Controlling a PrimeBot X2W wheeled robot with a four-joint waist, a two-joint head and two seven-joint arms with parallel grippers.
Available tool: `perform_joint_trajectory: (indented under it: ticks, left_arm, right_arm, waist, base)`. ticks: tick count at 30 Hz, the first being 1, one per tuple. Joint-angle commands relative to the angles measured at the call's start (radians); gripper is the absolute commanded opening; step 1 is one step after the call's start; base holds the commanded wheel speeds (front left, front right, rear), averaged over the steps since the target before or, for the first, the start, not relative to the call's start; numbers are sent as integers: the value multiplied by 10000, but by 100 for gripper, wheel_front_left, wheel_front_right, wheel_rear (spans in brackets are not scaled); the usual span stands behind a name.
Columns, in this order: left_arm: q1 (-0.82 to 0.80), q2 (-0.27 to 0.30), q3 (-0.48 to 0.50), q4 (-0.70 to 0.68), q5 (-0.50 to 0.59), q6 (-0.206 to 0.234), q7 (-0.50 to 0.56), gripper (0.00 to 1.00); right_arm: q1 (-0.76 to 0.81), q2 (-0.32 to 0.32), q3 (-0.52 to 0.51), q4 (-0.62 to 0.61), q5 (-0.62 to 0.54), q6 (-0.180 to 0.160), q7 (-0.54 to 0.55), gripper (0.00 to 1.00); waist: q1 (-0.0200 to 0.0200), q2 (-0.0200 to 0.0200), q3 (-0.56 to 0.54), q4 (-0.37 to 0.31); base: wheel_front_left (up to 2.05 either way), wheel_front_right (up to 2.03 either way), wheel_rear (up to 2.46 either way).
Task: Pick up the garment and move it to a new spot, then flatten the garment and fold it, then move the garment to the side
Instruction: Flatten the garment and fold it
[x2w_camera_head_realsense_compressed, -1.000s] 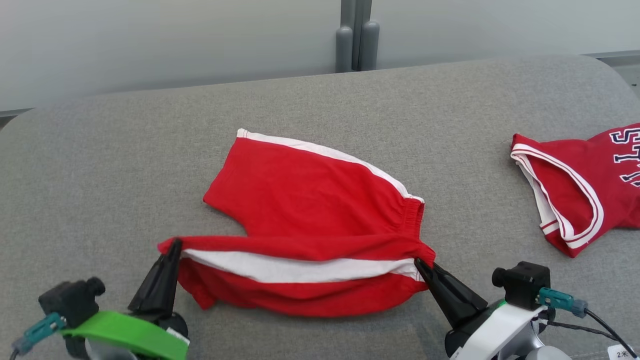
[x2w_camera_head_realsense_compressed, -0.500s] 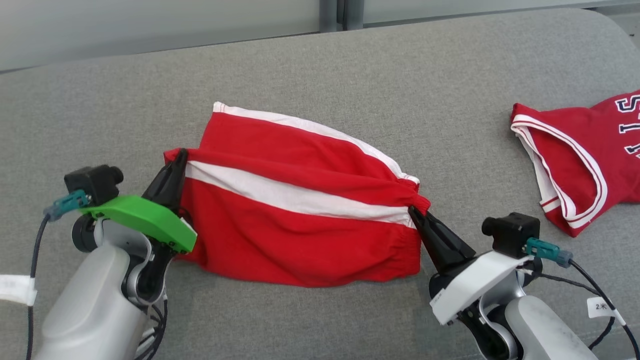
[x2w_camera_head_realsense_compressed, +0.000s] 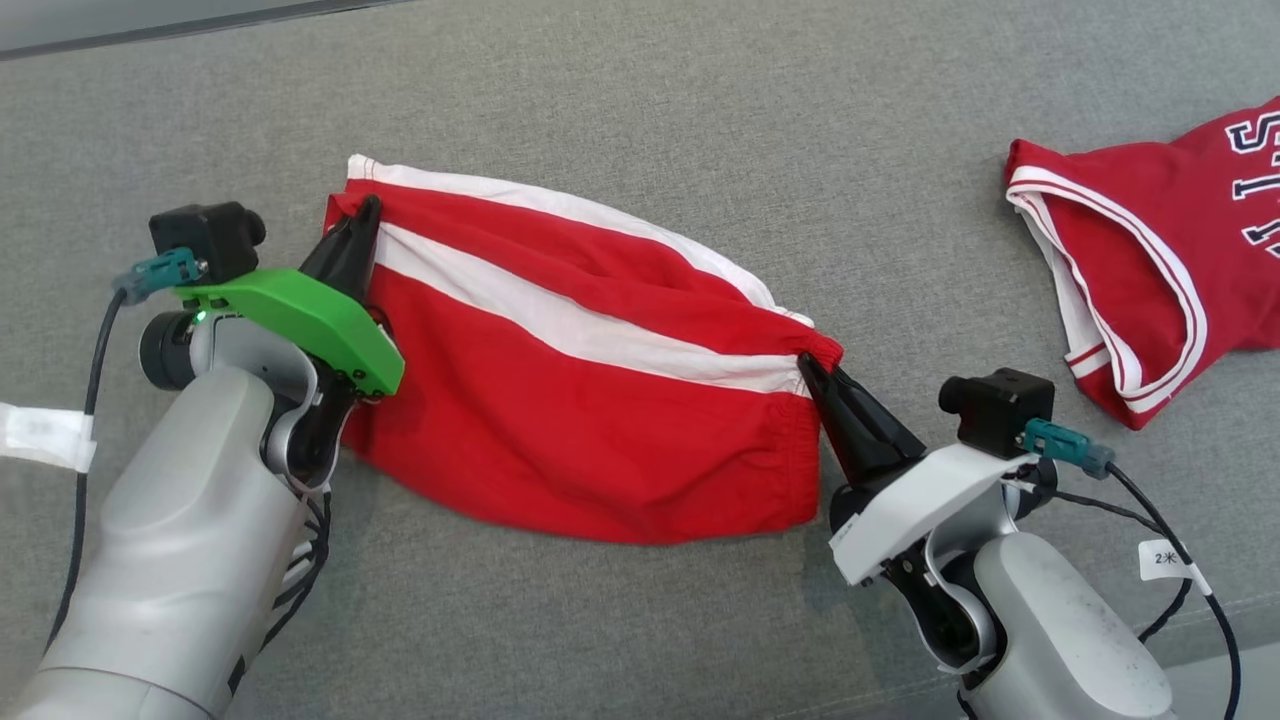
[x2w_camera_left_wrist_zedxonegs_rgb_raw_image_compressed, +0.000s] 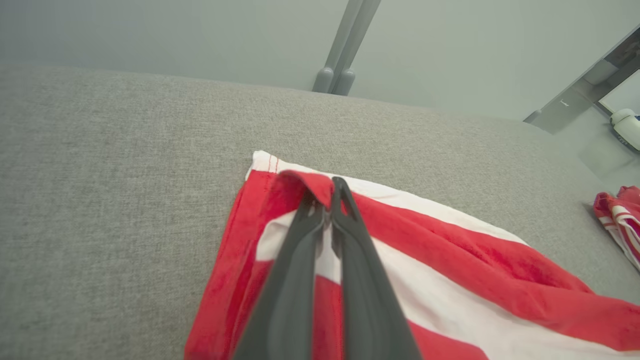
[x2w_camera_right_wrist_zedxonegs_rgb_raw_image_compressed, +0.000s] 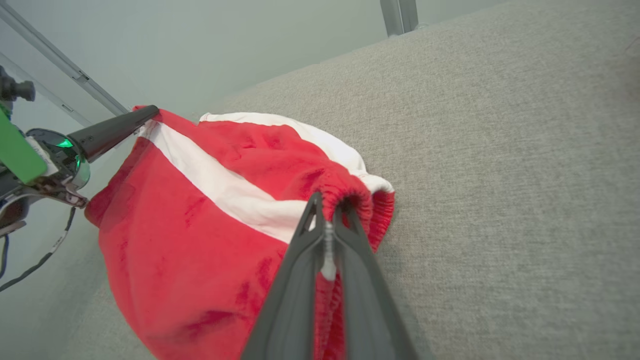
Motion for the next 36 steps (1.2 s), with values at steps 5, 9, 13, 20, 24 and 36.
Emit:
perform_joint_trajectory:
  ticks: [5,9,13,20,24,36]
  left_arm:
    - [-897,23,-432,498,-299,-35,-42,0]
    - [-1218,72,-591,878,-365,-34,3,0]
    - [-1616,112,-742,1472,-486,-29,84,0]
    - [-2084,-5,-1052,2075,-655,-30,-46,0]
    - [-2234,-47,-1246,2319,-756,-30,-103,0]
    - [-2403,-8,-1949,2833,-812,-31,-192,100]
  right_arm:
    - [-443,225,15,344,-90,3,-180,0]
    - [-683,350,29,521,-137,3,-231,0]
    - [-1005,451,-5,815,-212,3,-302,0]
    - [-1437,597,57,1292,-255,3,-471,0]
    - [-1574,647,45,1508,-235,3,-570,41]
    - [-1613,693,-75,1945,-612,3,-612,100]
  waist:
    - [-1,0,276,-160]
    - [-1,0,351,-239]
    - [-1,0,457,-355]
    - [-1,0,639,-484]
    - [-1,0,677,-520]
    - [-1,0,416,-425]
  base:
    - [0,0,0]
    - [0,0,0]
    - [0,0,0]
    - [0,0,0]
    - [0,0,0]
    - [0,0,0]
